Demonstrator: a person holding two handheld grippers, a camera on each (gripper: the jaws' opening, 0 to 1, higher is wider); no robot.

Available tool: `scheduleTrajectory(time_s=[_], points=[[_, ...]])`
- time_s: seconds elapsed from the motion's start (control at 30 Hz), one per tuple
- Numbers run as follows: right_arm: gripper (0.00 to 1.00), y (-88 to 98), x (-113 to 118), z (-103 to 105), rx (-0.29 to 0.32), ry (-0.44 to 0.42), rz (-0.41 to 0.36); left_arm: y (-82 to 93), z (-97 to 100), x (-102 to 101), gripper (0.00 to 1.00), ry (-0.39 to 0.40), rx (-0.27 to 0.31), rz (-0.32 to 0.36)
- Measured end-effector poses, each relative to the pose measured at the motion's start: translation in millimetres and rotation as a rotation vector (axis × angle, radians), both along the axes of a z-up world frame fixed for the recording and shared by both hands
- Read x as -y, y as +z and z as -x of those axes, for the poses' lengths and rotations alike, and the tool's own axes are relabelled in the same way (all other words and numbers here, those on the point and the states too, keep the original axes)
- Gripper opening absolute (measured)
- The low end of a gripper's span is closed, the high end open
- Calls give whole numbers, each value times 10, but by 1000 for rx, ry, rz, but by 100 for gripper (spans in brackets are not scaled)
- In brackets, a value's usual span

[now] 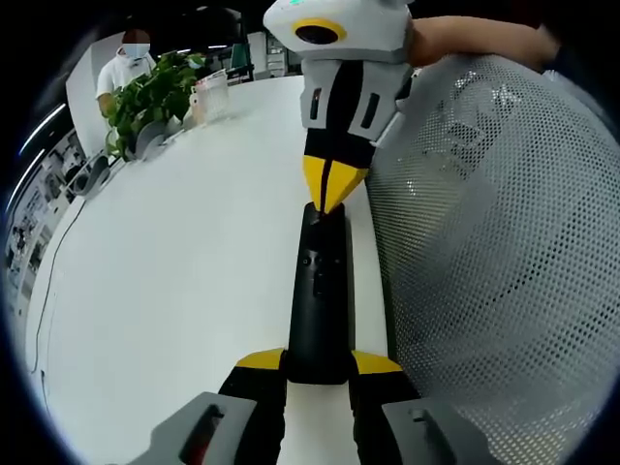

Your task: Press the specified remote control buttons in sequence, fully releasing each button before pressing the next.

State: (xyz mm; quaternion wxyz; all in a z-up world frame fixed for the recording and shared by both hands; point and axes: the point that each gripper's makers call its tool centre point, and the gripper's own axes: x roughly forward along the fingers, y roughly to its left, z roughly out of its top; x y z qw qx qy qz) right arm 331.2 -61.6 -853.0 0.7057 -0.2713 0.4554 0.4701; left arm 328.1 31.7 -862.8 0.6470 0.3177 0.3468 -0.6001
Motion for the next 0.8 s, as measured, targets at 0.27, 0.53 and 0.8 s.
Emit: scheduleTrajectory(time_s=[0.27,0.53,0.8], points=[[0,-8,6,-8,24,26,27,1,4,4,25,-2,1,-2],[0,-1,8,-10,9,5,16,2,8,6,25,-7,5,-3],[0,22,-137,74,-10,55,-27,-1,46,2,24,-37,2,-13]])
